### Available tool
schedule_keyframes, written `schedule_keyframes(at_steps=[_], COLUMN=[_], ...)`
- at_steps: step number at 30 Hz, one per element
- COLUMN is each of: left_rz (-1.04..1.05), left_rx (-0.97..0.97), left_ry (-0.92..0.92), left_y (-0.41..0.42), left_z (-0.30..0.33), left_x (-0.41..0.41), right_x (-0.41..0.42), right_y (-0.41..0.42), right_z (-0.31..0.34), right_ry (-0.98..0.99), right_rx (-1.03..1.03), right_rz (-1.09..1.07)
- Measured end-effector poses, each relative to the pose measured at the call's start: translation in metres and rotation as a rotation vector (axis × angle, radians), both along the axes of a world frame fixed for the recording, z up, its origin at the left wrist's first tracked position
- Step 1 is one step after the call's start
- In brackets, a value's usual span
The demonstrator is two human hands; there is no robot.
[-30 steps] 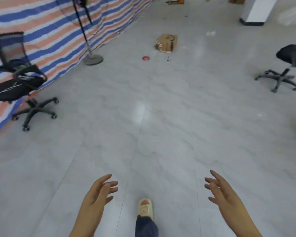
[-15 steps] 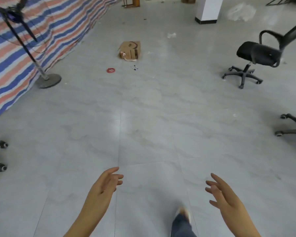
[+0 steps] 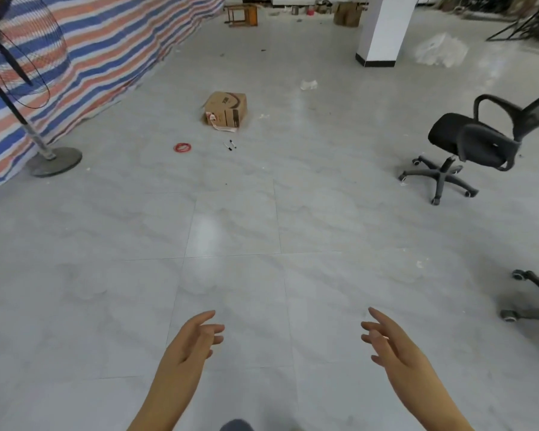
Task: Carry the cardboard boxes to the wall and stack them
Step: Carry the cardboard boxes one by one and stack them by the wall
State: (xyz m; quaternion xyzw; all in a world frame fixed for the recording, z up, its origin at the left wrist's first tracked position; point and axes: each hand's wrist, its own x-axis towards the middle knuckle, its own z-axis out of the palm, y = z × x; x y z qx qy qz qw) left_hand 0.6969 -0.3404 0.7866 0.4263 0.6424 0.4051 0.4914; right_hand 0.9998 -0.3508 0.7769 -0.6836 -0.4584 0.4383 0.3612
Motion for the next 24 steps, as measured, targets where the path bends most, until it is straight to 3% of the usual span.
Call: schedule_keyframes(at_steps=[11,24], left_rz=[0.019,-0.091], left_rx=[-0.060,0.001], left_ry=[0.008,0.066], left_y=[0.223,0.540], left_z=[-0.024,0.009], left_x=[0.027,0.032], right_x=[0.032,0.034], right_y=[0.224,0.515], right_z=[-0.026,-0.010], right_ry=[0.016,0.130], right_rx=[-0.024,-0.011], right_rz=[-0.032,-0.122])
